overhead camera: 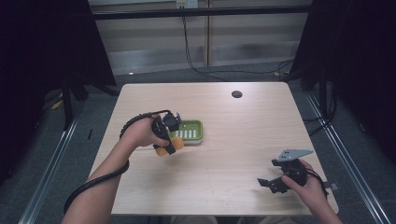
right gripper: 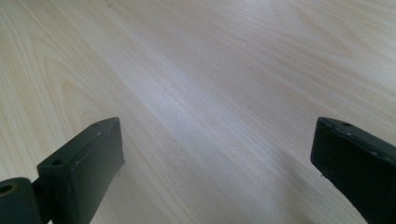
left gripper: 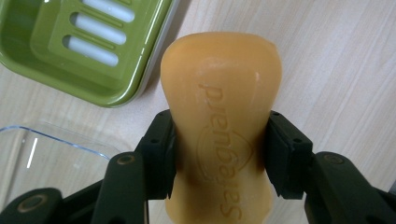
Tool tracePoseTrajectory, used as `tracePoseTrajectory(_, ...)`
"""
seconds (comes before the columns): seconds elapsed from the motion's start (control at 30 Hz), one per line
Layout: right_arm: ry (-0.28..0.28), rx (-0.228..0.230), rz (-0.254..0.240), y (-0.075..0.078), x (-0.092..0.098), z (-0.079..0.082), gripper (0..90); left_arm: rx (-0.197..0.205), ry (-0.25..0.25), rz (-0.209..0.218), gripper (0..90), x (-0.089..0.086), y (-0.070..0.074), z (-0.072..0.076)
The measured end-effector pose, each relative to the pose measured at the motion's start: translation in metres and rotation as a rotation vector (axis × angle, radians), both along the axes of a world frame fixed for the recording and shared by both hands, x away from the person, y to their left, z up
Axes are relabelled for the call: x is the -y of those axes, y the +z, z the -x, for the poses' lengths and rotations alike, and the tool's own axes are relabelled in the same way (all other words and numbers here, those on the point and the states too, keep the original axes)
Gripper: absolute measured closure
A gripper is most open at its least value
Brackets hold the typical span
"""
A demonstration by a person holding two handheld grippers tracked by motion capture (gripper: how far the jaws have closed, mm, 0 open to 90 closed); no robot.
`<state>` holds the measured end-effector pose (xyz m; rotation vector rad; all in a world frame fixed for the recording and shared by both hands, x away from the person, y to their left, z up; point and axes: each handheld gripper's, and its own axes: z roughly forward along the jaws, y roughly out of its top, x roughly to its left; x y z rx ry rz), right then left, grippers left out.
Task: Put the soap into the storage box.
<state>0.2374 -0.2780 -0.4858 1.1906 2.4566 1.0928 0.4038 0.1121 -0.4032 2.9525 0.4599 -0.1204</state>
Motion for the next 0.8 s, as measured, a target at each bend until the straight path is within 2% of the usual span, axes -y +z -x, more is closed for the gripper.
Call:
tracePoseTrajectory(0.03, 0.000, 0.000, 0.000, 0.000, 0.000, 0.000, 2.3, 0.000, 0.000, 0.000, 50.1, 0.000, 0.000, 0.000)
tracePoseTrajectory(0.07, 0.000, -0.001, -0.001, 0.000, 0.000, 0.000, 2.3, 0.025, 0.005, 0.012, 50.1, 0.001, 0.000, 0.001)
tracePoseTrajectory(0.13, -0.002, -0.003, -0.010, 0.001, -0.001, 0.000, 2.3, 0.031, 0.003, 0.020, 50.1, 0.002, 0.002, -0.001)
tracePoseTrajectory(0.37, -0.002, -0.006, -0.011, 0.001, -0.001, 0.000, 2.3, 0.039, -0.016, 0.022, 50.0, 0.005, 0.005, -0.005)
tracePoseTrajectory(0.47, -0.004, -0.005, -0.011, 0.002, -0.001, 0.000, 2.3, 0.047, -0.026, 0.009, 50.0, 0.007, 0.004, -0.007)
tracePoseTrajectory(0.53, -0.007, -0.008, -0.018, 0.002, -0.001, 0.000, 2.3, 0.039, -0.031, 0.008, 50.0, 0.010, 0.005, -0.009)
tracePoseTrajectory(0.63, -0.009, -0.005, -0.022, 0.002, 0.000, 0.000, 2.3, 0.052, -0.034, 0.011, 50.0, 0.011, 0.005, -0.010)
tracePoseTrajectory(0.7, -0.005, -0.003, -0.021, 0.002, 0.000, 0.000, 2.3, 0.044, -0.034, 0.017, 50.0, 0.012, 0.005, -0.011)
tracePoseTrajectory(0.73, -0.005, -0.003, -0.021, 0.002, 0.000, 0.000, 2.3, 0.035, -0.038, 0.012, 50.0, 0.012, 0.006, -0.013)
tracePoseTrajectory(0.8, -0.006, -0.001, -0.018, 0.001, 0.001, -0.001, 2.3, 0.043, -0.051, 0.001, 50.0, 0.015, 0.006, -0.015)
